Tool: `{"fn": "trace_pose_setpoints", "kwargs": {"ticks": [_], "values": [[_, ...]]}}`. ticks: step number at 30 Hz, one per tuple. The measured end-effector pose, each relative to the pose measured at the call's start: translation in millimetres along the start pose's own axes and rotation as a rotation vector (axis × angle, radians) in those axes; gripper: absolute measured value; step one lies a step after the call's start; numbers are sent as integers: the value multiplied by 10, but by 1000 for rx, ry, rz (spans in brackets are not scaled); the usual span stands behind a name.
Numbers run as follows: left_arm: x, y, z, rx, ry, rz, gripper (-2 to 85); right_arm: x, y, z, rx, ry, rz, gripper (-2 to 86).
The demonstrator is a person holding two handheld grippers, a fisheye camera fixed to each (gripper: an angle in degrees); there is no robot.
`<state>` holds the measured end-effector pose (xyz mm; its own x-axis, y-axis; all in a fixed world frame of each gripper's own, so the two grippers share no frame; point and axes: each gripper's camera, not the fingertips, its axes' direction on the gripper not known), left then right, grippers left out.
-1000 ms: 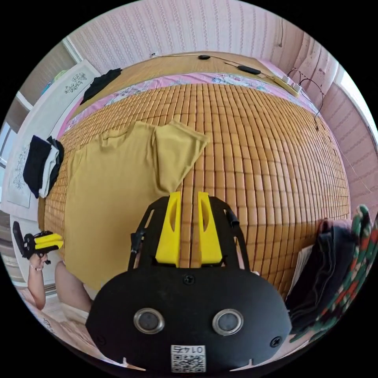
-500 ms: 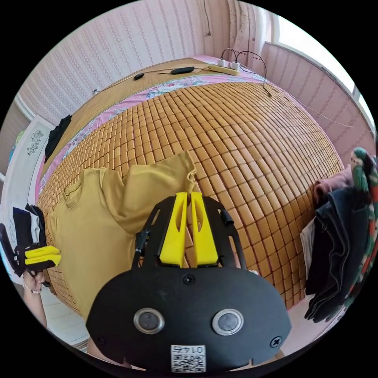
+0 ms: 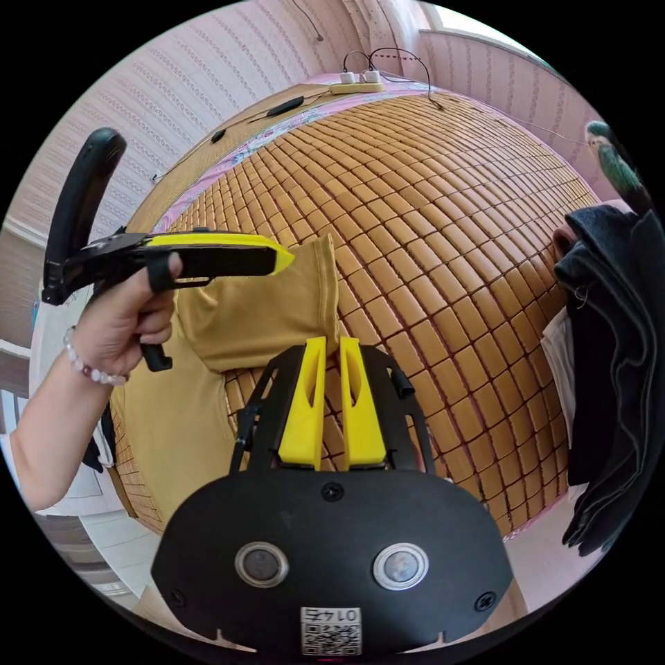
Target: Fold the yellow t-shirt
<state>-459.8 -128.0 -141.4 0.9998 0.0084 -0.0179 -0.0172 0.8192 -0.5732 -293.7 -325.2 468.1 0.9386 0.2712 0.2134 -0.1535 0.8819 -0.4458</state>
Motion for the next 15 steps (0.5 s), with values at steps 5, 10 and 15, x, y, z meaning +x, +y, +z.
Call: {"fn": "trace_pose_setpoints", "kwargs": {"ticks": [5, 10, 15], "values": [[128, -263, 379, -29, -44, 27, 34, 17, -32, 82, -13, -49, 13, 34], [-59, -149, 164, 21, 15, -16, 38, -1, -62, 149, -40, -69, 34, 48], [-357, 847, -897, 193, 31, -109, 44, -234, 14, 58, -25, 58, -22, 50]]}}
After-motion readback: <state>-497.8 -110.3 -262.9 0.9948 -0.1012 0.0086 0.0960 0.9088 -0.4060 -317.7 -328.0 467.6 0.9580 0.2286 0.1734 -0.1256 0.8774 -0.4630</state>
